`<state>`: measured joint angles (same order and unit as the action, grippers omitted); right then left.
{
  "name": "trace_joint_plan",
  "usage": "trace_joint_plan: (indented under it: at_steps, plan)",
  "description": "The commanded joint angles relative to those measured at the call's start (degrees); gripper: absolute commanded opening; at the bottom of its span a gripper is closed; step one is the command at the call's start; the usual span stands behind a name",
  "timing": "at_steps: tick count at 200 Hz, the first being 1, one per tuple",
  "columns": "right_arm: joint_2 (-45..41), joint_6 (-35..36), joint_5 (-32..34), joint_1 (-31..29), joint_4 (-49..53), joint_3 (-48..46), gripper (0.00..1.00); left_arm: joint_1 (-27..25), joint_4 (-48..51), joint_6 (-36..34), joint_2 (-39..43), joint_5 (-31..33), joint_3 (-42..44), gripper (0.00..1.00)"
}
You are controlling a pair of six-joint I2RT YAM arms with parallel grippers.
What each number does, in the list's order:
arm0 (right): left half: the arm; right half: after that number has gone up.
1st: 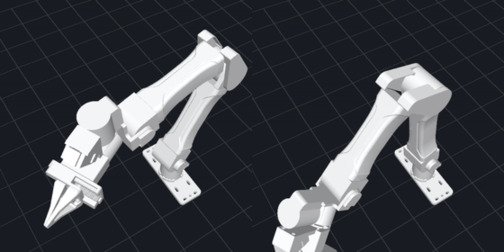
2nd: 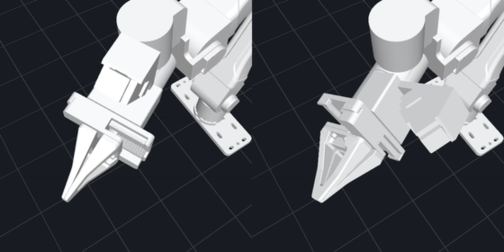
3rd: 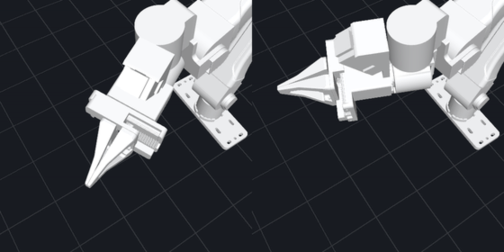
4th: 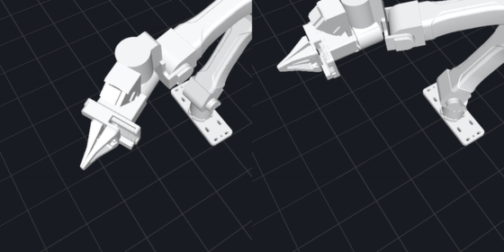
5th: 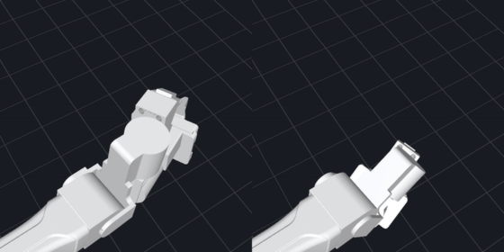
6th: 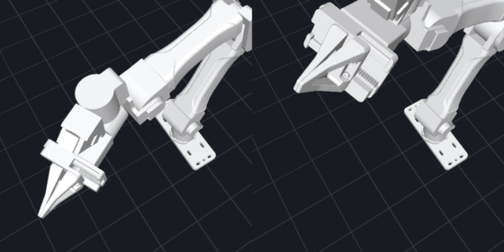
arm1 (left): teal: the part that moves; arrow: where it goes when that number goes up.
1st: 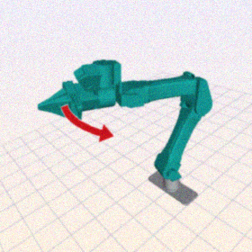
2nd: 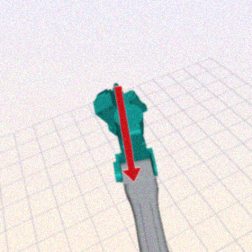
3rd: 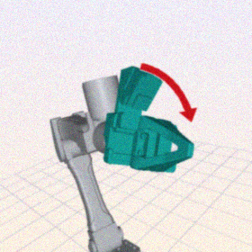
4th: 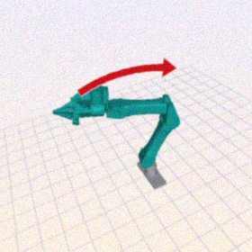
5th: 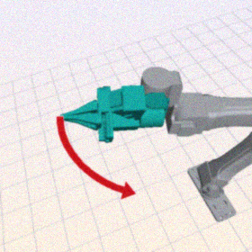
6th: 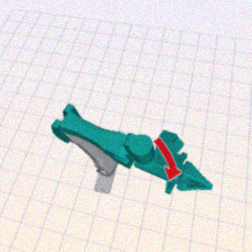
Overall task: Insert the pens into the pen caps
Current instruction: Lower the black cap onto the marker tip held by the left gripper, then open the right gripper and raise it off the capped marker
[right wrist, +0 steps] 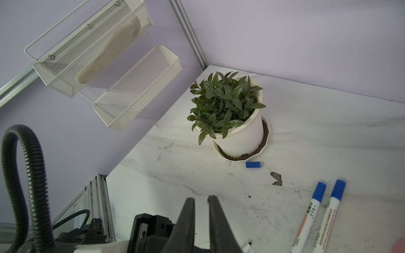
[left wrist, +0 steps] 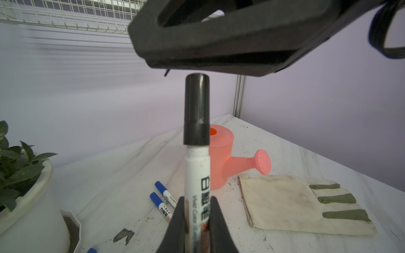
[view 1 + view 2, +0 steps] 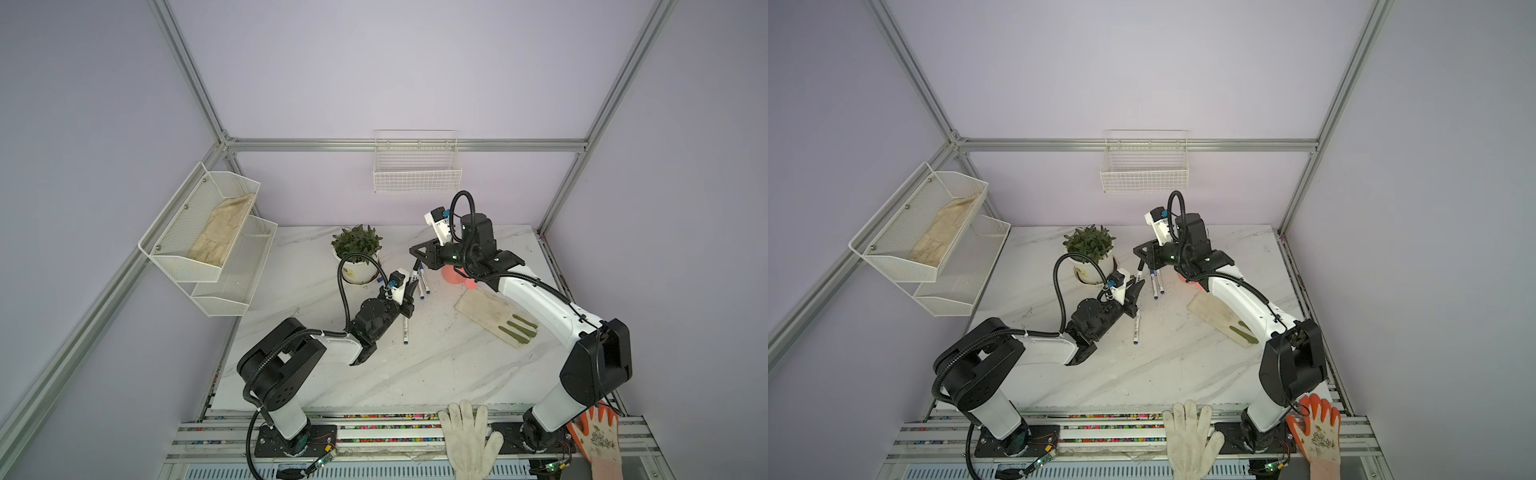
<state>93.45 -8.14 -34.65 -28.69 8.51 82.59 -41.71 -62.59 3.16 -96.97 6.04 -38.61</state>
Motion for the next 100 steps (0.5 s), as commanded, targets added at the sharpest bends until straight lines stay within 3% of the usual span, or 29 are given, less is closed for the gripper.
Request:
trace_joint_plan:
  at_steps: [1,47,100]
  plan:
    - [-0.3,1.7,0.1,-1.2,2.6,-1.1,0.12,-0.2,-3.1,-1.8,2.0,0.3,0.4,0.0]
    - [0.4,4.1,3.7,-3.5,6.4,-2.4,0.07,-0.2,-3.1,-2.1,1.4,0.6,-0.5,0.0]
    - [0.0,3.0,3.3,-3.1,5.0,-4.1,0.06,-0.1,-4.0,-2.1,3.7,0.3,-0.5,0.0]
